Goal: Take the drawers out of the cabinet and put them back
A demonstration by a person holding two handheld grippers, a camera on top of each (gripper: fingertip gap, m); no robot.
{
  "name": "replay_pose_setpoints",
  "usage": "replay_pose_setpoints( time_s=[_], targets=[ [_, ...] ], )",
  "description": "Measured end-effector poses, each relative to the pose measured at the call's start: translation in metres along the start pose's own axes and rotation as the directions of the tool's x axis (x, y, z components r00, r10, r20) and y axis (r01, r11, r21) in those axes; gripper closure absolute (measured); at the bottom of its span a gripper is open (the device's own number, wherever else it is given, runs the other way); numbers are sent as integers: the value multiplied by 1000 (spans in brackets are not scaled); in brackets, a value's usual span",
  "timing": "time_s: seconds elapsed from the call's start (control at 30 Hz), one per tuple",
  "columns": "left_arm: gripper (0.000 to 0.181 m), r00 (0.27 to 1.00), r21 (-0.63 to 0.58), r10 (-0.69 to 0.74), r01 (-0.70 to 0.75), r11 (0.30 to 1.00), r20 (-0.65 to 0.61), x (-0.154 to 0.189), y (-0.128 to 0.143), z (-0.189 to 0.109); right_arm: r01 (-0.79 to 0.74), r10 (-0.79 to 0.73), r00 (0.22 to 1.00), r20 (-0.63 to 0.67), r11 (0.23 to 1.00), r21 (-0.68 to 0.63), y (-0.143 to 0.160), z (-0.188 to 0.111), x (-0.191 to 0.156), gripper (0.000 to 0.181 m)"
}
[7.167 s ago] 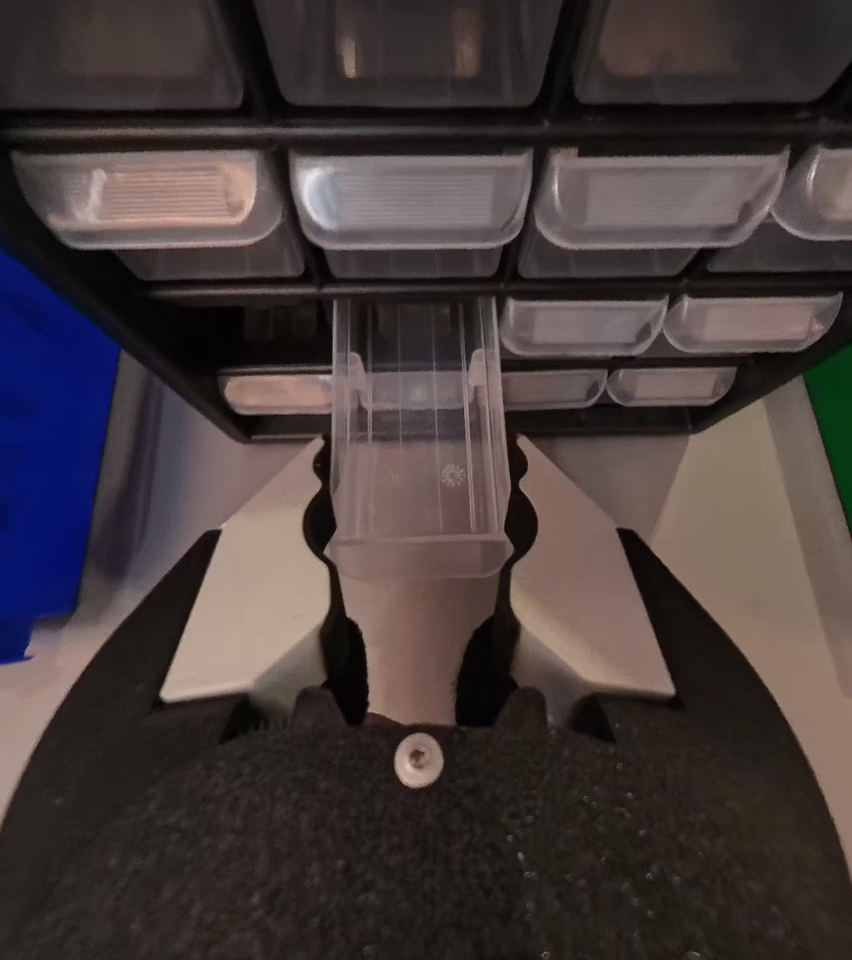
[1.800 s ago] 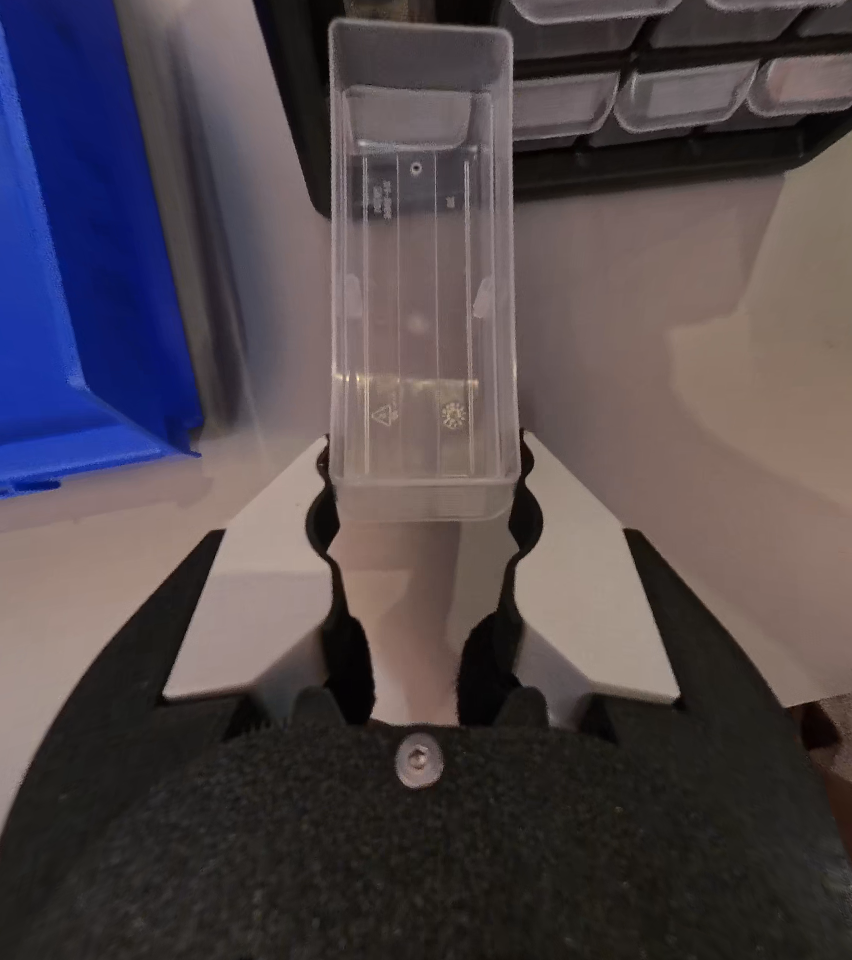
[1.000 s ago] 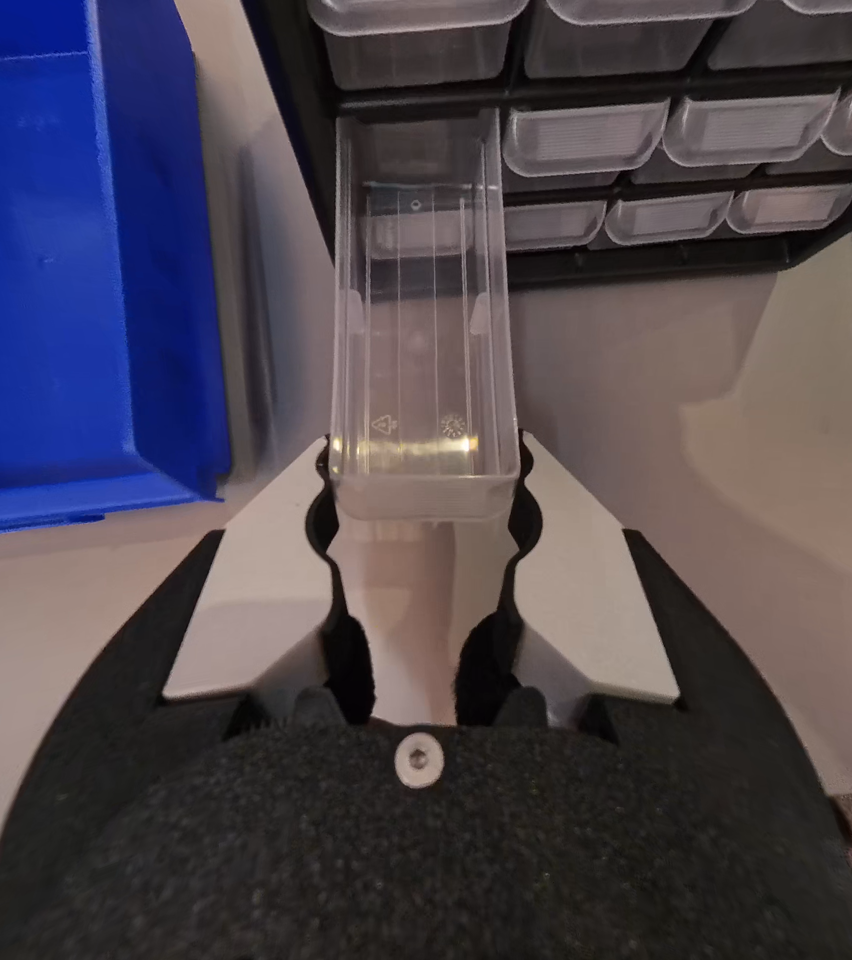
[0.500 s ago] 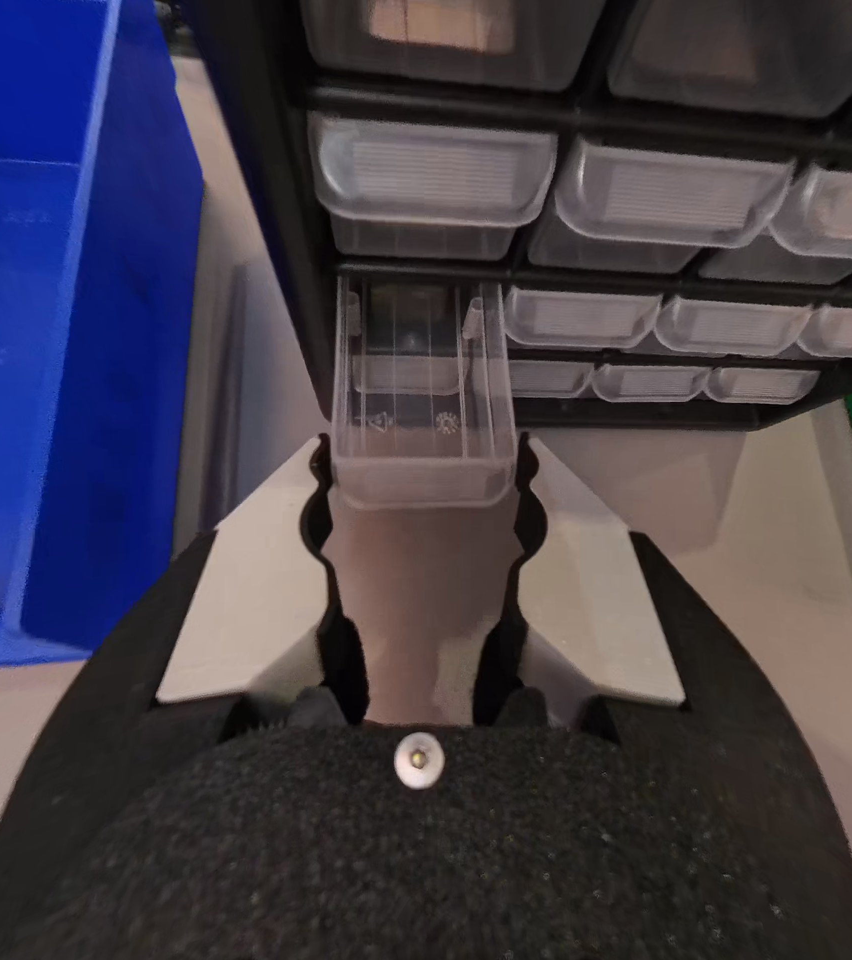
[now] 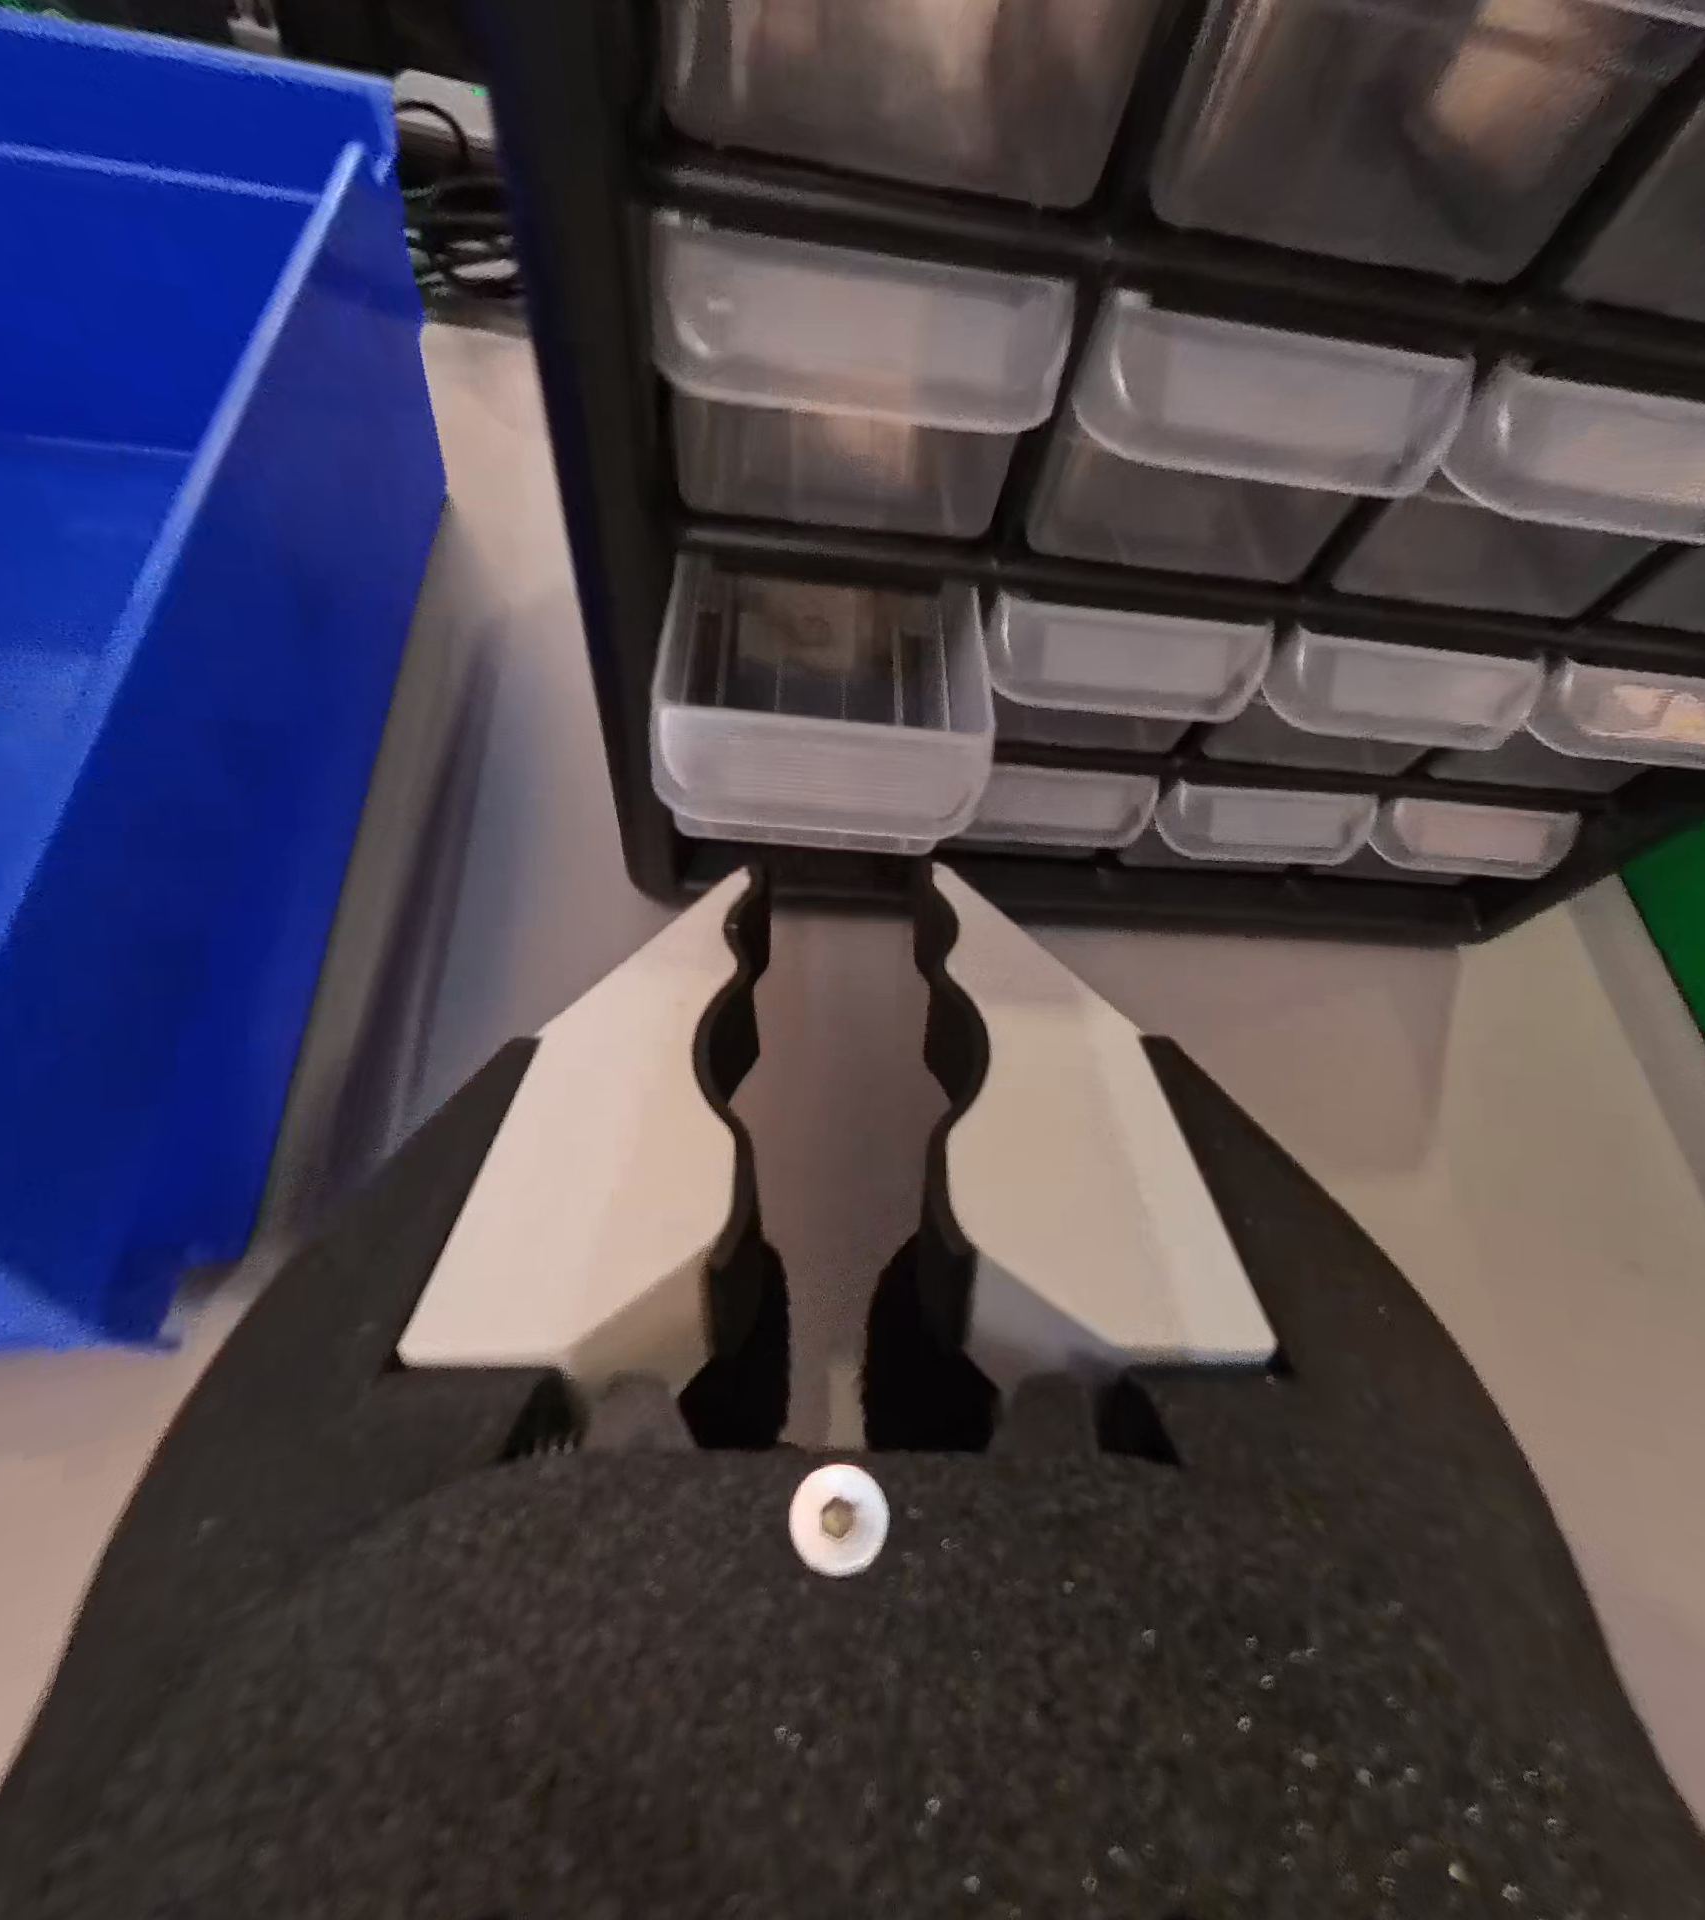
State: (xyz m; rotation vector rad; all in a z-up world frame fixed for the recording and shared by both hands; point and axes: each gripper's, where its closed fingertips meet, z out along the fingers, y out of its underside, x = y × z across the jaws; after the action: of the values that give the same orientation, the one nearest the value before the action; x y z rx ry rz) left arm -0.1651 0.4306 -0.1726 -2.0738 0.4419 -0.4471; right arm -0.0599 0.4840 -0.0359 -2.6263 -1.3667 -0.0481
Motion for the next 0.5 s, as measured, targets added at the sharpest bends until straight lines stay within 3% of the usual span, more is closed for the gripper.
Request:
replay_pose_setpoints(
  time_s=[0.17, 0.5],
  targets=[
    [155, 999, -4, 39, -39, 999, -9, 3, -10, 24, -5, 5, 1000, -5, 1000, -13, 0, 0, 0, 181],
    [155, 996, -14, 47, -48, 999, -80, 5, -17, 38, -44, 44, 999, 15, 999, -10, 1, 0, -1, 181]
  ],
)
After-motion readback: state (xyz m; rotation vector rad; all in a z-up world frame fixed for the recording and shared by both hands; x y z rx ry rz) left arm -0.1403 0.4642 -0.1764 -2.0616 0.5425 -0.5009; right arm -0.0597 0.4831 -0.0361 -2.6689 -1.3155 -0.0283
